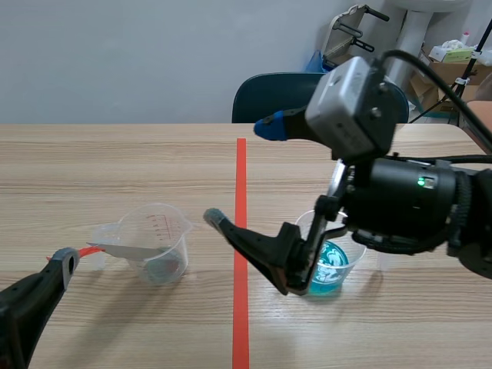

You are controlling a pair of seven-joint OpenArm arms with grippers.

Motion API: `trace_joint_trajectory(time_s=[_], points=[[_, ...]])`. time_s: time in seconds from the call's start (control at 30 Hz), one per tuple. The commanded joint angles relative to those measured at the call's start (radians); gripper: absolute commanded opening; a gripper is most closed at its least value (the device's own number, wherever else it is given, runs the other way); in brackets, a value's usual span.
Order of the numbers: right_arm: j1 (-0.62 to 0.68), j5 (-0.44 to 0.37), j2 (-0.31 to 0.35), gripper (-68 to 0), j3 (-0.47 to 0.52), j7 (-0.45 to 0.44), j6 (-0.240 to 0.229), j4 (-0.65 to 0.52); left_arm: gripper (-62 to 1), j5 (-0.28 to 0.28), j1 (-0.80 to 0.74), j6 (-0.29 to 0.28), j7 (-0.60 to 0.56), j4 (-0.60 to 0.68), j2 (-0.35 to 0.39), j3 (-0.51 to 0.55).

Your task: Do the redox reaction experiment

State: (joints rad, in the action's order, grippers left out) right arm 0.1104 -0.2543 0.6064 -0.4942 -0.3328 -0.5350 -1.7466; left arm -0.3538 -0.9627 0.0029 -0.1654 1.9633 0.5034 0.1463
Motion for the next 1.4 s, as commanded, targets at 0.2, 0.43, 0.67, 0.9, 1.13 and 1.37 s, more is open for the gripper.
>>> trace_joint_trajectory(time_s=[0.2, 0.43, 0.67, 0.9, 1.13, 1.37], points=[[0.257, -0.122, 0.071, 0.4, 0.209, 0.032, 0.067, -0.196, 1.4, 0.077, 0.106, -0.151, 0.001, 0.009, -0.062, 0.002], [0.514, -0.127, 0.075, 0.4, 0.394, 0.043, 0.139, -0.38, 1.4, 0.114, 0.186, -0.299, 0.035, 0.009, -0.095, 0.002], [0.643, -0.188, 0.074, 0.4, 0.482, 0.048, 0.158, -0.447, 1.4, 0.115, 0.229, -0.359, 0.016, 0.009, -0.113, 0.002], [0.643, -0.197, 0.072, 0.4, 0.482, 0.097, 0.158, -0.447, 1.4, 0.135, 0.235, -0.366, -0.025, 0.009, -0.113, 0.002], [0.643, -0.203, 0.066, 0.4, 0.482, 0.106, 0.158, -0.447, 1.4, 0.142, 0.234, -0.365, -0.024, 0.009, -0.112, 0.002], [0.643, -0.203, 0.066, 0.4, 0.482, 0.106, 0.158, -0.447, 1.4, 0.142, 0.234, -0.365, -0.018, 0.009, -0.112, 0.002]])
